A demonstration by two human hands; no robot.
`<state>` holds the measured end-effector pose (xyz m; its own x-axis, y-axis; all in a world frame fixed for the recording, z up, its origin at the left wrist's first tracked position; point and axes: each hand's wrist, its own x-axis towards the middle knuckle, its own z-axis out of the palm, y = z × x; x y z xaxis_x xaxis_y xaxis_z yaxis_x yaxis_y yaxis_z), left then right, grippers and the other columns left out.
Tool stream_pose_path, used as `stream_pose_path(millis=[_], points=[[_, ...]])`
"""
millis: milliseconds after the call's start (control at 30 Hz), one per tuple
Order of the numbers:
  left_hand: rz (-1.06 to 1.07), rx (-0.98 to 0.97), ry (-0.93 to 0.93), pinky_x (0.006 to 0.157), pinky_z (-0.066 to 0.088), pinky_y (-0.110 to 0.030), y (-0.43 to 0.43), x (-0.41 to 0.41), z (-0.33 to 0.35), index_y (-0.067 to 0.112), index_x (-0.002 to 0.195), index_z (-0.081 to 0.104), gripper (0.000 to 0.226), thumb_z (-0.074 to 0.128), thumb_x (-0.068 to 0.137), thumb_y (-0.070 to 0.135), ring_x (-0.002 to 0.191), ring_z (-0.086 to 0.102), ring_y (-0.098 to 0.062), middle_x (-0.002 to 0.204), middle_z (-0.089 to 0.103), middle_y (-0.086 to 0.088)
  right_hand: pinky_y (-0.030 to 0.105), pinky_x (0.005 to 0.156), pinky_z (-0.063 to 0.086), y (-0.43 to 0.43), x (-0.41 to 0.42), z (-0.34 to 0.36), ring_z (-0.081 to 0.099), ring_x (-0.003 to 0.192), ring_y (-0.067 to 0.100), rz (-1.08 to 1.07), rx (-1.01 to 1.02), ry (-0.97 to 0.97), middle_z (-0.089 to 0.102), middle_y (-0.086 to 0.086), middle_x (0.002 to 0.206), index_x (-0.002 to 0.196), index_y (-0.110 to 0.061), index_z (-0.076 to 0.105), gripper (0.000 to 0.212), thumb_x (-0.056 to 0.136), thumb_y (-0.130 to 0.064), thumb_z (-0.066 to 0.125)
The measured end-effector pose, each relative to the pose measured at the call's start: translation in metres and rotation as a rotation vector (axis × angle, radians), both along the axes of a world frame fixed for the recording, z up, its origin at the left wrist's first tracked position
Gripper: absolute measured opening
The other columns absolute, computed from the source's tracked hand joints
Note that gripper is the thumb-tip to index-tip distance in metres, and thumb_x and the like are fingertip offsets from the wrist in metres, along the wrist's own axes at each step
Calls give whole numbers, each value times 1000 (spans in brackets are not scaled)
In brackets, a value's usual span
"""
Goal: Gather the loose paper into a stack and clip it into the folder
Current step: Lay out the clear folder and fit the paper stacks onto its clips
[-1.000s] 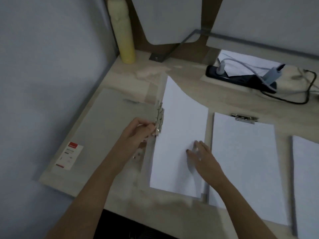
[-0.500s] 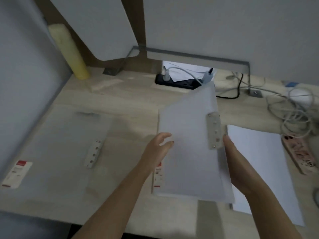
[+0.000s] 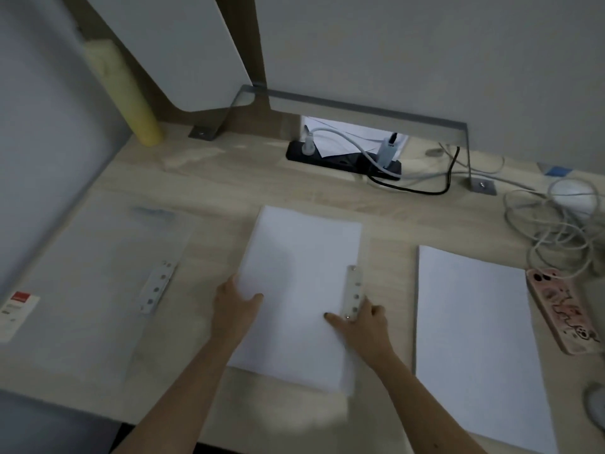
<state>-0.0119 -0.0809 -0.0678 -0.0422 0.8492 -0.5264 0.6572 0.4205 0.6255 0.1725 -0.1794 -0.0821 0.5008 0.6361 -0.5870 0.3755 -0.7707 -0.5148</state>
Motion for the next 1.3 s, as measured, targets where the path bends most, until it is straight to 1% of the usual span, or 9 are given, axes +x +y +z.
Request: stream_pose_path(millis=[133, 333, 567, 733, 867, 967, 1100, 1167, 1300], points=[[-74, 42, 83, 103, 39, -44, 5, -25, -6, 8, 143, 28, 69, 61, 83, 17, 129, 39, -33, 141, 37, -16, 35, 100, 33, 8, -26, -10, 36, 120, 30, 145, 20, -157, 32, 13, 131, 146, -11, 10, 98, 76, -50, 67], [-159, 168, 107, 98, 40, -40, 29, -64, -3, 14, 140, 32, 53, 51, 91, 19, 129, 40, -28, 143, 35, -8, 37, 105, 28, 33, -52, 3, 32, 127, 32, 41, 207, -314, 32, 16, 139, 145, -10, 24, 74, 86, -32, 62], [-122, 355, 314, 106, 32, -44, 99, -169, -3, 11, 141, 36, 58, 57, 88, 25, 137, 27, -30, 148, 30, -14, 14, 87, 36, 121, -162, 36, 49, 113, 11, 292, 315, 255, 48, 0, 129, 126, -21, 51, 32, 94, -20, 50], [9, 237, 498, 117, 13, -44, 132, -249, -22, 9, 146, 21, 87, 61, 81, 50, 143, 13, -33, 154, 17, -19, 30, 90, 42, 156, -229, 29, 52, 104, 20, -84, 48, 739, 54, 5, 113, 128, -16, 41, 45, 87, -15, 58], [128, 173, 447, 111, 26, -45, 145, -279, -27, 3, 143, 26, 90, 61, 78, 56, 135, 31, -37, 146, 33, -23, 24, 62, 37, 166, -252, 17, 48, 61, 8, -209, 31, 810, 51, -4, 67, 77, -17, 49, 11, 76, -10, 58], [166, 90, 341, 108, 31, -49, 153, -290, -28, 4, 139, 34, 83, 57, 80, 57, 131, 36, -39, 142, 38, -23, 21, 53, 37, 170, -249, 16, 48, 44, 5, -272, 56, 799, 49, -6, 48, 63, -15, 46, 28, 83, 4, 48], [186, -67, 149, 95, 41, -43, 152, -288, -15, 0, 132, 43, 77, 48, 84, 60, 114, 52, -35, 131, 51, -20, 15, 42, 41, 168, -237, 23, 48, 51, 14, -355, 130, 755, 49, 1, 53, 68, -7, 49, 20, 85, 3, 51], [208, -43, 45, 103, 34, -43, 146, -275, -5, 1, 135, 39, 73, 47, 87, 55, 124, 46, -34, 139, 45, -18, 14, 49, 46, 163, -229, 29, 56, 66, 15, -302, 204, 680, 59, 5, 78, 89, -6, 53, 4, 88, -9, 56], [185, 58, -174, 95, 39, -31, 129, -222, 22, 13, 124, 48, 48, 49, 90, 47, 116, 50, -21, 130, 52, -5, 27, 65, 52, 146, -190, 46, 64, 84, 22, -307, 403, 605, 65, 12, 101, 107, -17, 54, 19, 89, -20, 59]])
